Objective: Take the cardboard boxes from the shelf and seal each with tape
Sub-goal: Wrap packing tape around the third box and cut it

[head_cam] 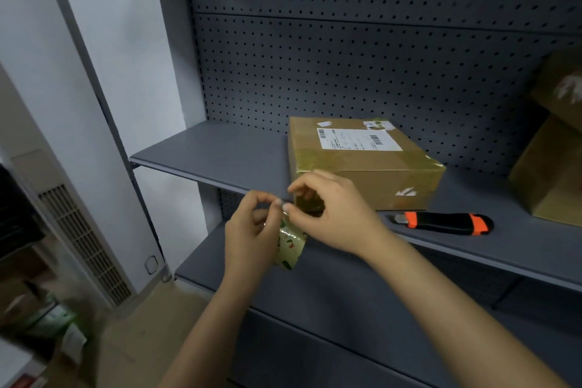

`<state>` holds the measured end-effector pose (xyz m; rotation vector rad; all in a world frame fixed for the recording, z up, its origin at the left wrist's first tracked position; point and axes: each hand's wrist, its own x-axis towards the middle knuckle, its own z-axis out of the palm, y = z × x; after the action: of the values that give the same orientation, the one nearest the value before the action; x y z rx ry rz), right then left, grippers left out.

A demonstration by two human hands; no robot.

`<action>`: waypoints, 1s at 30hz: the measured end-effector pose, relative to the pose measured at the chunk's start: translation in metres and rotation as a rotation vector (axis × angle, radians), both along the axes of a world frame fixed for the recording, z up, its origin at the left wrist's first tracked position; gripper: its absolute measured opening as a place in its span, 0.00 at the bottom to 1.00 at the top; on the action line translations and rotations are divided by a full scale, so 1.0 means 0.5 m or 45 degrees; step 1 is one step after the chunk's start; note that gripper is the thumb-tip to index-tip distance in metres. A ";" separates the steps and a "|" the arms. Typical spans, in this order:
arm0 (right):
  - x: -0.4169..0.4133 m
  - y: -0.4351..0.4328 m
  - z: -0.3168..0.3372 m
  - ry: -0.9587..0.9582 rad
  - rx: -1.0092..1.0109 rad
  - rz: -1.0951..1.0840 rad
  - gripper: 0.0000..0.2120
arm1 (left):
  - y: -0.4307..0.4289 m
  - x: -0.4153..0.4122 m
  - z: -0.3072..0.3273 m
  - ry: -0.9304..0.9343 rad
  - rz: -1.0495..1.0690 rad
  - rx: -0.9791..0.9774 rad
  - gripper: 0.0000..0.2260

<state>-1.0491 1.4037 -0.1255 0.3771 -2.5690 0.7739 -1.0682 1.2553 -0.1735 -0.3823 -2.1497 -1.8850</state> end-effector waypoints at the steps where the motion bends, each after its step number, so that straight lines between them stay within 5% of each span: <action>1: 0.001 -0.015 -0.004 -0.028 -0.023 -0.027 0.09 | -0.007 -0.004 0.004 0.030 -0.014 -0.006 0.06; 13: -0.047 -0.147 -0.044 0.093 -0.212 -0.495 0.08 | -0.103 -0.127 -0.003 0.081 -0.258 -0.171 0.02; 18: -0.073 -0.206 -0.040 0.203 -0.286 -0.772 0.09 | -0.154 -0.192 0.001 0.061 -0.467 -0.104 0.15; 23: -0.080 -0.236 -0.025 0.253 -0.415 -0.938 0.08 | -0.178 -0.232 -0.009 0.192 -0.710 -0.177 0.18; 30: -0.068 -0.243 0.040 0.424 -0.250 -1.063 0.07 | -0.144 -0.262 0.054 0.234 -0.712 -0.310 0.21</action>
<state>-1.0833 1.2820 -0.1053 -0.5564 -2.0221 0.5640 -1.1993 1.1832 -0.1463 -1.2670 -2.3068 -1.7346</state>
